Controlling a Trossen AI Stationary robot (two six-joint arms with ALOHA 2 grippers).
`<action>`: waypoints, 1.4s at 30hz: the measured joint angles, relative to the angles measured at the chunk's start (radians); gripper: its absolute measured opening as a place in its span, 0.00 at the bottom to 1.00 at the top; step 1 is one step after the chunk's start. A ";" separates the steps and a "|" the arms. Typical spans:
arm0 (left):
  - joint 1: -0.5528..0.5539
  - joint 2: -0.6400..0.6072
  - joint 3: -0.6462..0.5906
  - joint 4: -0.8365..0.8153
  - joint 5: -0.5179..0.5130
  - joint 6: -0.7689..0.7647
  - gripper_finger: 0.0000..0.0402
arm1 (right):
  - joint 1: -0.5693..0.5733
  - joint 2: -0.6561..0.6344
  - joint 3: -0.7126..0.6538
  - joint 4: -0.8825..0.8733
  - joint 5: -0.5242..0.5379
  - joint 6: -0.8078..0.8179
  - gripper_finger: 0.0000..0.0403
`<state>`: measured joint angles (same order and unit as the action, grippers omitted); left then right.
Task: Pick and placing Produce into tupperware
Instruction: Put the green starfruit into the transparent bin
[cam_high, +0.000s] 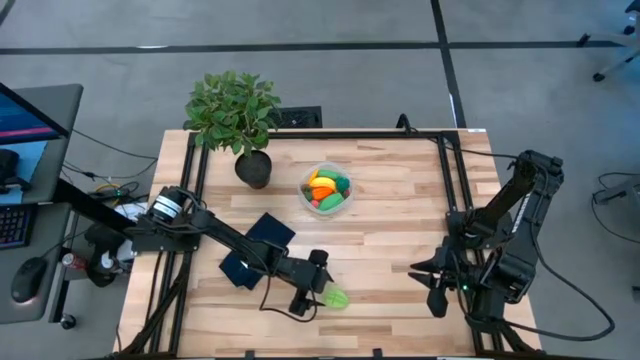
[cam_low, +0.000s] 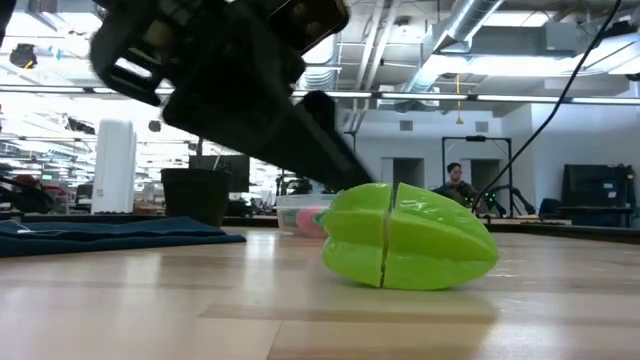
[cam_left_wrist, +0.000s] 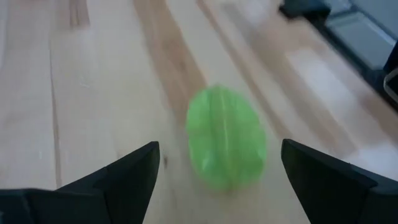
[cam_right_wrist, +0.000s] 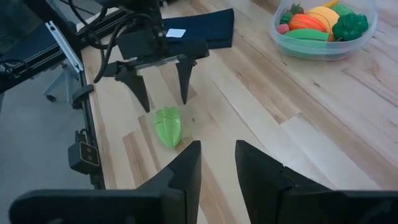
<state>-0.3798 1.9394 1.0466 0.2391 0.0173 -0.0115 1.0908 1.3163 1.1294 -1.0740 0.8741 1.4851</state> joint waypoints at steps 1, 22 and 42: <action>0.000 0.015 0.005 0.028 0.004 0.005 0.82 | 0.000 0.000 0.000 -0.003 0.002 0.000 0.23; -0.014 0.191 0.165 0.042 0.052 0.022 0.82 | -0.002 0.168 0.000 0.013 -0.067 0.081 0.23; -0.011 0.191 0.180 0.036 0.056 0.082 0.75 | 0.009 0.178 0.000 0.048 -0.066 0.113 0.23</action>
<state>-0.3908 2.1300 1.2270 0.2755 0.0731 0.0708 1.0996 1.4944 1.1297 -1.0264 0.8082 1.5978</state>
